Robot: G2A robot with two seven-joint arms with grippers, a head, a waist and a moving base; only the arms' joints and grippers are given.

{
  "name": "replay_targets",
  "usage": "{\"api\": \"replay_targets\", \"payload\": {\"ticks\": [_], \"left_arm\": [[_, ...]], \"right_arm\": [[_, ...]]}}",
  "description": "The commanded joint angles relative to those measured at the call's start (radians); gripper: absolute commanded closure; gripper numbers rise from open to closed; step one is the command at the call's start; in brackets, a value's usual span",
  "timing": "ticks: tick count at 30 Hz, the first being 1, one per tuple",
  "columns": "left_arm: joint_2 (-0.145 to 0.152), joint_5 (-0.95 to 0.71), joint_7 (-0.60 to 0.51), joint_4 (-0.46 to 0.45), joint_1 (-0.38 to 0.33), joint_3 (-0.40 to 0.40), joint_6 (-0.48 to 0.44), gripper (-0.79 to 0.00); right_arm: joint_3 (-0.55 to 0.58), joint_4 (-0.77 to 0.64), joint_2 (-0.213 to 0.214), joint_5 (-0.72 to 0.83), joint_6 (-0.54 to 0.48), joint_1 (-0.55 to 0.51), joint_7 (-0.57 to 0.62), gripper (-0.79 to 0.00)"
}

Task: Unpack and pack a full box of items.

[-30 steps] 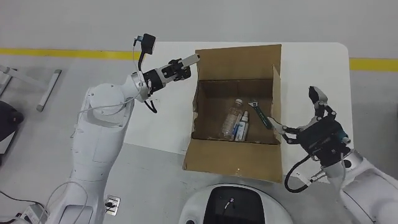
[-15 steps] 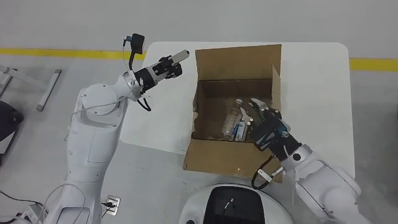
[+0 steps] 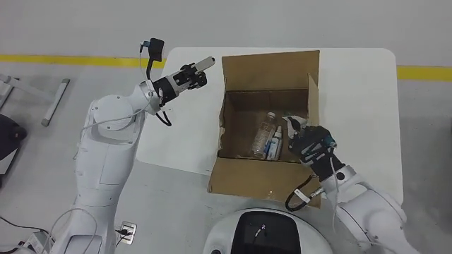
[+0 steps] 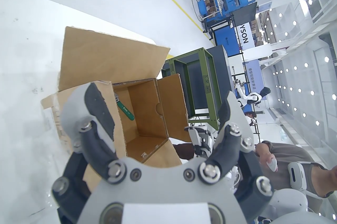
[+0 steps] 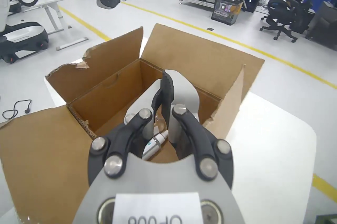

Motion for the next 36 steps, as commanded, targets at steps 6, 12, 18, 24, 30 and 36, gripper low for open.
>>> {"api": "replay_targets", "payload": {"ticks": [6, 12, 18, 24, 30, 36], "left_arm": [[0.002, 0.010, -0.031, -0.040, 0.016, 0.042, -0.019, -0.785], [0.007, 0.030, -0.061, -0.073, 0.007, 0.091, -0.034, -0.785], [0.010, 0.023, -0.016, -0.069, -0.001, 0.075, -0.025, -0.785], [0.016, 0.001, 0.026, -0.053, 0.010, 0.020, -0.018, -0.785], [0.021, -0.022, 0.036, -0.041, 0.022, -0.009, -0.017, -0.785], [0.025, -0.044, 0.000, -0.042, 0.015, 0.021, -0.016, -0.785]], "right_arm": [[0.134, -0.059, 0.012, 0.060, 0.062, -0.122, -0.022, 0.000], [0.203, -0.131, 0.019, 0.094, 0.039, -0.190, -0.043, 0.000], [0.137, -0.166, 0.018, 0.077, -0.047, -0.192, -0.046, 0.000], [0.018, -0.100, 0.007, 0.055, -0.083, -0.168, -0.055, 0.000], [-0.063, -0.012, -0.005, 0.041, -0.117, -0.117, -0.040, 0.000], [-0.055, 0.085, -0.018, 0.015, -0.009, -0.058, -0.040, 0.000]]}}
